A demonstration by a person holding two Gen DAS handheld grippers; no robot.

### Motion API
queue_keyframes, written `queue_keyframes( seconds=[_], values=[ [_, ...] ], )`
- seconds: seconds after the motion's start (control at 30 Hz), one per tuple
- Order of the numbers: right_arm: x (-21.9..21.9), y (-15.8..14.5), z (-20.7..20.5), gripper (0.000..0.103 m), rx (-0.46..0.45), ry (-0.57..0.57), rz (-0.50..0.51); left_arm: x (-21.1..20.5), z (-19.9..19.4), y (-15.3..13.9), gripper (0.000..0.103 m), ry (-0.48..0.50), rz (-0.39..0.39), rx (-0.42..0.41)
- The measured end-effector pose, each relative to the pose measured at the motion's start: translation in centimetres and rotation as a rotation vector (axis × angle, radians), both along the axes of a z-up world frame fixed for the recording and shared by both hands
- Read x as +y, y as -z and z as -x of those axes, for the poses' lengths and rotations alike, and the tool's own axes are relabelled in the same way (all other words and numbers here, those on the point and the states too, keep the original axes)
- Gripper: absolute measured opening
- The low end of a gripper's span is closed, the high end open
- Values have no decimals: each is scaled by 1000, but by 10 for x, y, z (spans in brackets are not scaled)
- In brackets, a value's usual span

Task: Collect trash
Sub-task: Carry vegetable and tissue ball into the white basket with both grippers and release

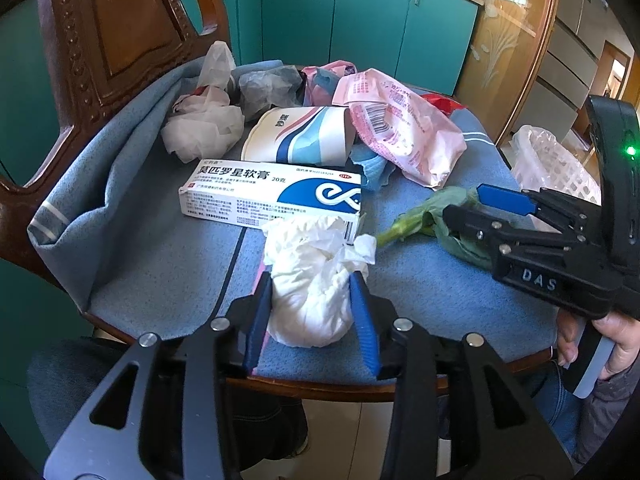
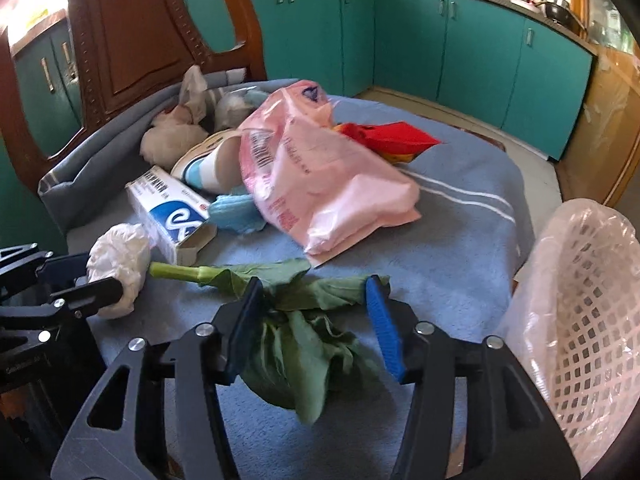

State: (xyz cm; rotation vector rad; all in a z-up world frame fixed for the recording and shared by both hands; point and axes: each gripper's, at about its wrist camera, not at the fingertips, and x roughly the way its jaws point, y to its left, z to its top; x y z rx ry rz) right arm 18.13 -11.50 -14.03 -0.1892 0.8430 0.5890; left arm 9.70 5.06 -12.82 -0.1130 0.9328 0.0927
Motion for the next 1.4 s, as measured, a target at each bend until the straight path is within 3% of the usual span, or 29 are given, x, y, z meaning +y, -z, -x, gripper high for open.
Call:
queue_keyframes(
  seconds=[0.23, 0.47, 0.53, 0.57, 0.67, 0.7, 0.73, 0.9, 1.03, 1.2, 1.3, 1.4],
  values=[
    [6, 3, 9, 65, 31, -107, -6, 3, 0, 2, 46, -5, 22, 1],
    [10, 10, 9, 66, 23, -106, 30, 2, -2, 11, 52, -1, 66, 31],
    [9, 9, 8, 54, 12, -93, 40, 1, -3, 13, 53, 0, 65, 39],
    [7, 9, 6, 41, 1, -78, 48, 2, -3, 14, 53, -1, 67, 40],
    [2, 5, 3, 20, 19, -85, -4, 2, -4, 15, 52, -3, 77, 44],
    [2, 4, 4, 18, 8, -85, -6, 2, -3, 15, 43, -3, 77, 44],
    [1, 0, 7, 18, -13, -87, -9, 1, -4, 16, 40, 0, 75, 45],
    [-15, -26, 16, 16, -96, -86, -82, -3, 0, 5, 36, -9, 36, 9],
    [-51, -59, 26, 16, -229, -22, -157, -8, 6, -17, 36, 3, 20, -58],
    [-136, -91, 30, 16, -365, 225, -237, -28, -2, -40, 36, 58, 31, -110],
    [-188, -90, 25, 16, -342, 378, -225, -55, -16, -47, 36, 127, 50, -118],
    [-229, -77, 18, 17, -256, 514, -202, -94, -32, -53, 36, 220, 76, -128]
  ],
)
